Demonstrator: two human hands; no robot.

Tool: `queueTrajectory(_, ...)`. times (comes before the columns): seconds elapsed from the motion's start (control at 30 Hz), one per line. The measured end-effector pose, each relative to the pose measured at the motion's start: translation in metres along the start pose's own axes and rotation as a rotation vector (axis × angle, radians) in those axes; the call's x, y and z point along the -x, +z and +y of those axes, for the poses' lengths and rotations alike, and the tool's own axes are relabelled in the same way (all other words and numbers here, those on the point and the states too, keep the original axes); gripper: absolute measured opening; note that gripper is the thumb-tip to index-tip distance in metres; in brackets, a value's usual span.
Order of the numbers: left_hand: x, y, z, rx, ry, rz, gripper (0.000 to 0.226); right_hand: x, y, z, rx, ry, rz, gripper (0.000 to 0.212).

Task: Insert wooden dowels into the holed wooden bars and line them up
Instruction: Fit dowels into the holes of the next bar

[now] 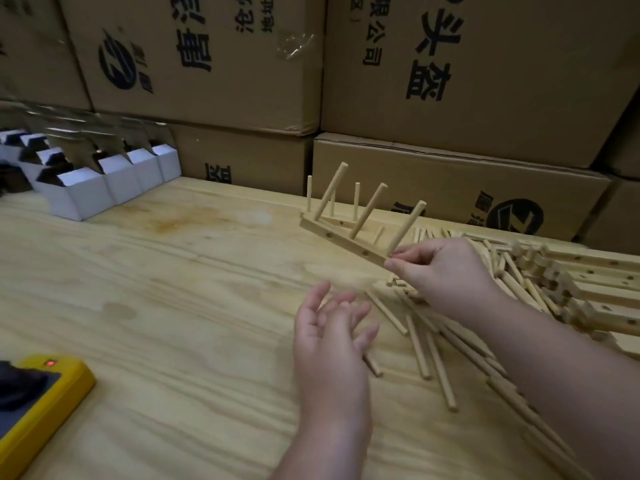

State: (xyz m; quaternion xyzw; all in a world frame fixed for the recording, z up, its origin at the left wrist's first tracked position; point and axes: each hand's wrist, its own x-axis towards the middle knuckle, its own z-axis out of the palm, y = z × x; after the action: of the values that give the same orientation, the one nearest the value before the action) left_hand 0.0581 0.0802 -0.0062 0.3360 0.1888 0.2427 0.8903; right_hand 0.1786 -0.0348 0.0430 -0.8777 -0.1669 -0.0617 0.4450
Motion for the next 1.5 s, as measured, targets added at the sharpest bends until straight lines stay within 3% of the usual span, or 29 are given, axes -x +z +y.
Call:
queueTrajectory(0.27, -0.008, 0.008, 0.01, 0.001, -0.08, 0.073, 0.028, -0.118, 0.045, 0.022, 0.338, -0.006, -0.021, 0.01)
queueTrajectory(0.47, -0.001, 0.01, 0.017, -0.098, -0.13, -0.021, 0.028, -0.164, 0.071, 0.036, 0.414, 0.014, -0.014, 0.011)
queueTrajectory(0.83, -0.013, 0.007, 0.022, -0.227, -0.169, 0.027, 0.026, -0.175, 0.092, 0.033, 0.578, -0.071, 0.008, 0.014)
queueTrajectory(1.2, -0.016, 0.007, 0.019, -0.245, -0.165, 0.064, 0.027, -0.181, 0.093, 0.037, 0.518, 0.01, -0.025, 0.025)
queueTrajectory(1.5, -0.006, 0.011, 0.015, -0.127, -0.142, 0.064, 0.027, -0.176, 0.079, 0.033, 0.534, -0.026, -0.05, 0.014)
